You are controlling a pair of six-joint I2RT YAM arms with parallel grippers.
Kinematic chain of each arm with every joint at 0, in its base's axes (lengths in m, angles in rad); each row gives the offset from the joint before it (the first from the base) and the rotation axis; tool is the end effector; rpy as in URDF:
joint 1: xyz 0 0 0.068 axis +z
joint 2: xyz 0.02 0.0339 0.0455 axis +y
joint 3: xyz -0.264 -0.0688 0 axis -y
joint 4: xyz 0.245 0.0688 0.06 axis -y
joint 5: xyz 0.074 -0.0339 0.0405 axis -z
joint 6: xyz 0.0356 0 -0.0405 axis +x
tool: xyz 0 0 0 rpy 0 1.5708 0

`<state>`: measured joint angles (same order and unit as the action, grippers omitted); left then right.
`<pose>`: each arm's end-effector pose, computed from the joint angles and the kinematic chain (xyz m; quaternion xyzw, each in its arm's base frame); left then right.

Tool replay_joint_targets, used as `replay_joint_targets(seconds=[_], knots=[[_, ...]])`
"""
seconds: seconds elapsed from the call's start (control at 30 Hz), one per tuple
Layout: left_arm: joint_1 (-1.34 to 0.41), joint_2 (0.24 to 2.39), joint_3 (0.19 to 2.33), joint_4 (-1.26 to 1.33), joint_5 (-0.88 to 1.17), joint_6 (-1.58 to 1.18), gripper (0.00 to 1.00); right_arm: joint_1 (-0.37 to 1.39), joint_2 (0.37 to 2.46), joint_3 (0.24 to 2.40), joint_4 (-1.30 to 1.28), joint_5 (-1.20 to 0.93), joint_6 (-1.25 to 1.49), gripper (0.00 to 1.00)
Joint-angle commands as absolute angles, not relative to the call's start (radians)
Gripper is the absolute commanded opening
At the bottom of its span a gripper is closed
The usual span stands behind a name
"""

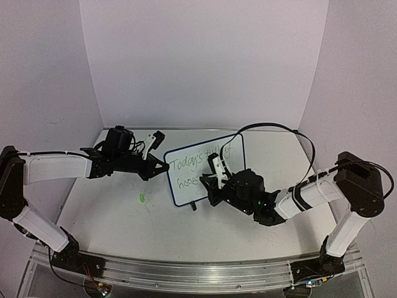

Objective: Write a sentence on the whiteboard

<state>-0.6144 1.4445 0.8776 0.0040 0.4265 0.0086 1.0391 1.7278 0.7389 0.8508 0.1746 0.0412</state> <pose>0.2494 -0.1940 0.2377 0.3596 0.7833 -0.3177 0.3952 0.1848 0.3021 0.1875 -0.3092 0.6871 0.2800 0.5948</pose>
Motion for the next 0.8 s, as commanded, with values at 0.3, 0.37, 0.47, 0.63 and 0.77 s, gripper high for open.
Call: replay_joint_targets(seconds=[0.3,0.37,0.47,0.63,0.77], knots=[[-0.603,1.442,0.894,-0.028,0.33,0.096,0.0,1.041,1.754,0.789,0.838,0.156,0.047,0.0],[-0.603,1.442,0.893,-0.028,0.33,0.095,0.0,1.042,1.752,0.787,0.838,0.163,0.049,0.0],[-0.603,1.443,0.894,-0.029,0.33,0.094,0.0,1.041,1.752,0.782,0.833,0.178,0.047,0.0],[-0.603,1.446,0.894,-0.028,0.335,0.094,0.0,1.041,1.761,0.787,0.82,0.191,0.039,0.0],[-0.603,1.45,0.894,-0.028,0.333,0.094,0.0,1.041,1.768,0.799,0.815,0.218,0.04,0.0]])
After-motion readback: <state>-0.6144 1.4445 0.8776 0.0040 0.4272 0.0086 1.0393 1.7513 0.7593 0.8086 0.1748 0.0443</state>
